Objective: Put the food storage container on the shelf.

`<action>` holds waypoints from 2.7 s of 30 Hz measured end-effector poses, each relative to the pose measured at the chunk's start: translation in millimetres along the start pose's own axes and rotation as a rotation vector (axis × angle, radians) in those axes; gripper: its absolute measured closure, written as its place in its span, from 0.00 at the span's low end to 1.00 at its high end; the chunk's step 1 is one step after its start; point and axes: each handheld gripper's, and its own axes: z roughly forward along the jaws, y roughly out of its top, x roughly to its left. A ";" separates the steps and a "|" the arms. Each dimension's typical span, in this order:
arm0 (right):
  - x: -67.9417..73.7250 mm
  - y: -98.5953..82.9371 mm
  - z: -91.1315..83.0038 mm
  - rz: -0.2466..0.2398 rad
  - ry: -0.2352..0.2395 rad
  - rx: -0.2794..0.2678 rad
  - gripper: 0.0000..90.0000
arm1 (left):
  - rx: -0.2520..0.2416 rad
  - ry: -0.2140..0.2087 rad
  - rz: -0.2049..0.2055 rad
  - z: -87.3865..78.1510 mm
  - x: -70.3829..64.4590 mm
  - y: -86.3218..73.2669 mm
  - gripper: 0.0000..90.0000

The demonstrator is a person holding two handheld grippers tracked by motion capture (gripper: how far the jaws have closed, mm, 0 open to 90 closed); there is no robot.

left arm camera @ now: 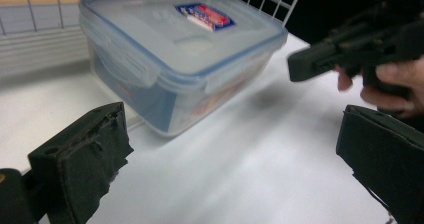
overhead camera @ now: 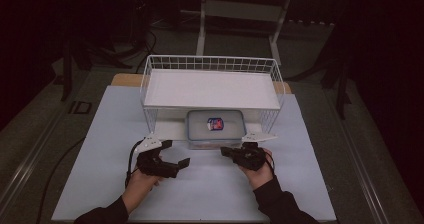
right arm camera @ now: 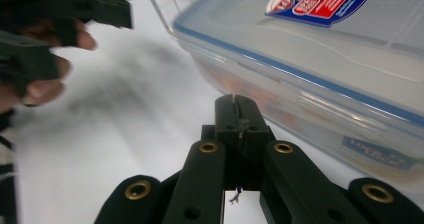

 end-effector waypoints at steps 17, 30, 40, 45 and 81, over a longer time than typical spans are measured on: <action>-18.6 17.0 41.4 0.011 -0.069 -0.009 1.00 | -0.019 0.001 0.001 2.3 2.4 0.3 0.00; -26.0 31.3 67.8 0.038 -0.115 -0.025 1.00 | -0.028 0.001 0.025 -1.1 3.6 1.8 0.00; -30.8 38.0 73.9 0.023 -0.112 -0.017 0.99 | -0.022 0.003 0.022 -1.3 5.5 0.3 0.00; -19.2 34.9 66.7 -0.013 -0.090 -0.018 0.90 | -0.027 0.012 0.026 -4.7 2.2 0.2 0.00; 13.4 -17.3 -47.2 -0.041 -0.068 -0.168 0.20 | 0.008 -0.005 0.099 -42.2 -8.5 -10.4 0.00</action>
